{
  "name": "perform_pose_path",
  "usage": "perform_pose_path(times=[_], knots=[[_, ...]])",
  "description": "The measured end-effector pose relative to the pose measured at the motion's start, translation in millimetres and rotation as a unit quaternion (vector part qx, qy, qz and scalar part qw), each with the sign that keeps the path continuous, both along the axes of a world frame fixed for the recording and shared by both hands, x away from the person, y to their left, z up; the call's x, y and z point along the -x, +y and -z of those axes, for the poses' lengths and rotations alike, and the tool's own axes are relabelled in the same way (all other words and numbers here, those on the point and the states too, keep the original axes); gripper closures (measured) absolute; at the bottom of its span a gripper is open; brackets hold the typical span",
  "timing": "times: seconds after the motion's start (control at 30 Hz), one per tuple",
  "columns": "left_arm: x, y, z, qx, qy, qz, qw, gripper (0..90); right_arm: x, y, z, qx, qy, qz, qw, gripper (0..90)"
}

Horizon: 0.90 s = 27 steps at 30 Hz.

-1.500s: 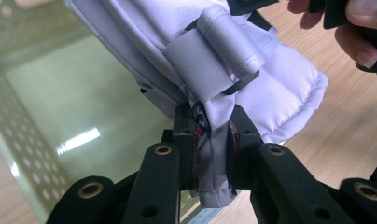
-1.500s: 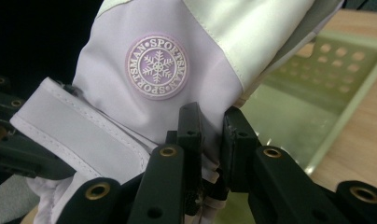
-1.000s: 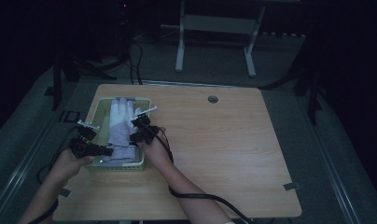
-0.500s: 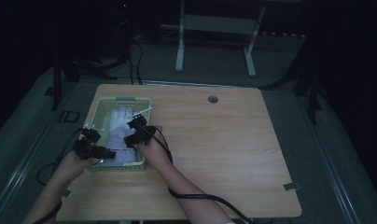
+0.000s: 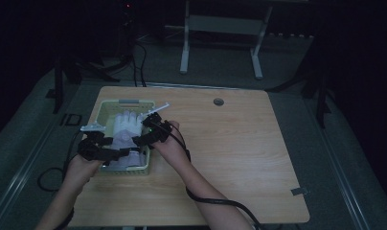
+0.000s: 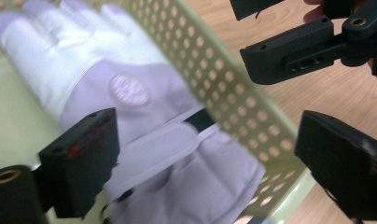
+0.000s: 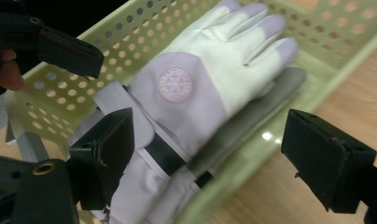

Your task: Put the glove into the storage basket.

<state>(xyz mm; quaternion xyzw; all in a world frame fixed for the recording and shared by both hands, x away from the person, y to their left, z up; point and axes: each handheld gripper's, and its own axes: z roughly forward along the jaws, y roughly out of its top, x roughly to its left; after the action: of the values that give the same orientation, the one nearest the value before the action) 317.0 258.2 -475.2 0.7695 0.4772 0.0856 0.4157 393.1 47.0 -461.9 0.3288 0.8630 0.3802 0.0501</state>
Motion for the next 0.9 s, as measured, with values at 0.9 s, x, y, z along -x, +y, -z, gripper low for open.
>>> perform_pose_path(times=[0.9], knots=[[15.2,-101.3,4.4,-0.011,-0.07,0.053,0.9961,3.6,5.1,-107.5,1.0,0.015,-0.031,0.019,0.9992,15.0]])
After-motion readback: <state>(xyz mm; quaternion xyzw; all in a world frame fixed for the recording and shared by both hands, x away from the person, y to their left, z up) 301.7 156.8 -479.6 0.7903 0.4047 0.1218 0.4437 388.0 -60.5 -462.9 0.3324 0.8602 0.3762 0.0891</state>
